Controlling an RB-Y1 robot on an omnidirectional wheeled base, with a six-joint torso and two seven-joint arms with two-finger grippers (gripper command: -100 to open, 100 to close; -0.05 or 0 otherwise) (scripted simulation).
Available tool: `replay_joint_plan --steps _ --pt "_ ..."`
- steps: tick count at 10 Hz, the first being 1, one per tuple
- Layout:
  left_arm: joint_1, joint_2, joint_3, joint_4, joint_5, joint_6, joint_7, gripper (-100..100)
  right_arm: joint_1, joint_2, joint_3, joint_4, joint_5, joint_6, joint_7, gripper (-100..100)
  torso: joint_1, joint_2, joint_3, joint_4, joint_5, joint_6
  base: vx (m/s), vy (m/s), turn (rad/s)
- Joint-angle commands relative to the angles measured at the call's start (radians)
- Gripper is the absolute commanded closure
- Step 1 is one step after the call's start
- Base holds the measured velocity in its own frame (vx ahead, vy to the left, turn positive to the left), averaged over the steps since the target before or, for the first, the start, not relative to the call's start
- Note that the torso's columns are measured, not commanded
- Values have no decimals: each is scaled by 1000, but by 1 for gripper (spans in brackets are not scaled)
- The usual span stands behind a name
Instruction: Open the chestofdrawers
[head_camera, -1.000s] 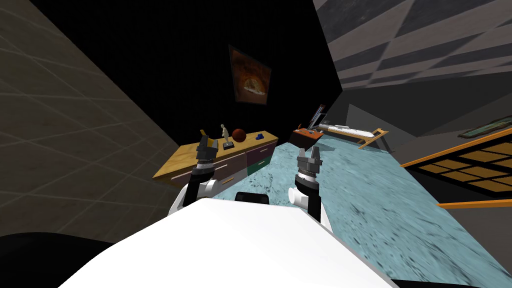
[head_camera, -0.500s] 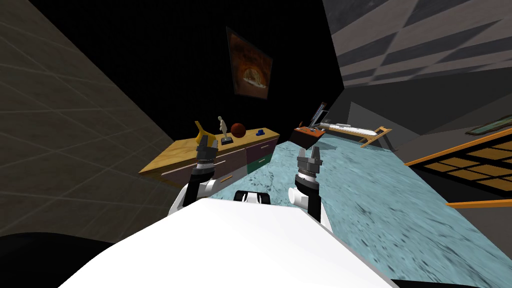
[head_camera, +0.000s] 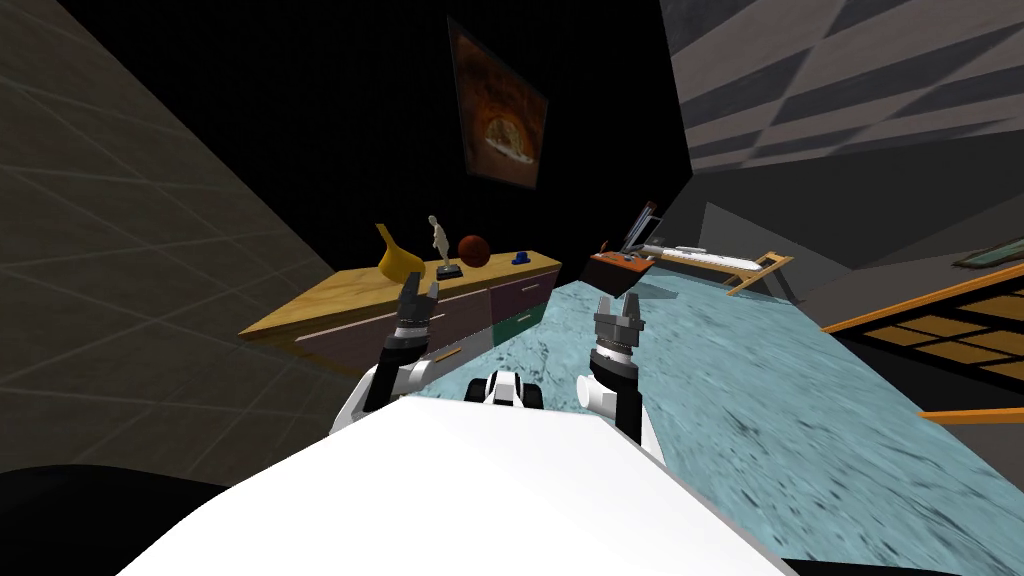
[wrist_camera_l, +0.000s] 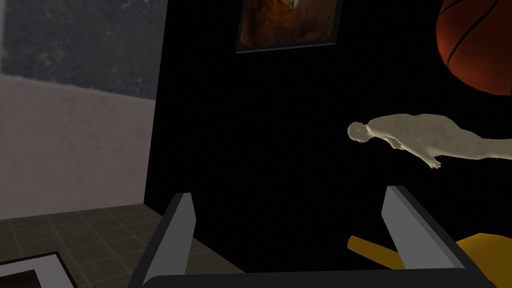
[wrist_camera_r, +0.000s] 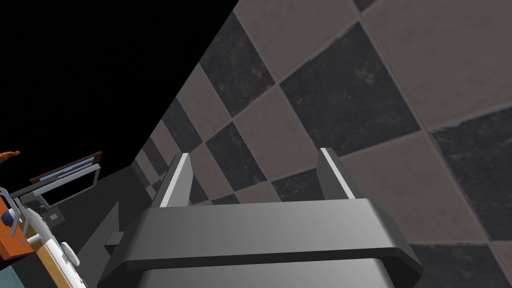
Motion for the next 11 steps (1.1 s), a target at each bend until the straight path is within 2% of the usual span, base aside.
replay_joint_plan --steps 1,4,5,7,9,10,11 --pt "-9 51 13 46 8 -4 -1 -100 0 0 0 0 0 0 0 0 0 1 -1 1 0 0 102 -107 45" --pt "-19 83 30 118 18 -13 -4 -100 0 0 0 0 0 0 0 0 1 1 -1 1 0 0 134 -144 53" --pt "-19 83 30 118 18 -13 -4 -100 0 0 0 0 0 0 0 0 1 1 -1 1 0 0 94 -104 17" --pt "-27 94 43 172 25 -20 -7 -100 0 0 0 0 0 0 0 0 5 6 2 3 2 0 85 -115 43" --pt "-35 101 55 226 33 -27 -10 -100 0 0 0 0 0 0 0 0 0 1 -1 1 0 0 143 -172 61" --pt "-35 101 55 226 33 -27 -10 -100 0 0 0 0 0 0 0 0 0 0 -2 1 0 0 94 -125 25" --pt "-39 103 62 253 37 -31 -11 -100 0 0 0 0 0 0 0 0 5 4 0 2 1 0 65 -105 27"
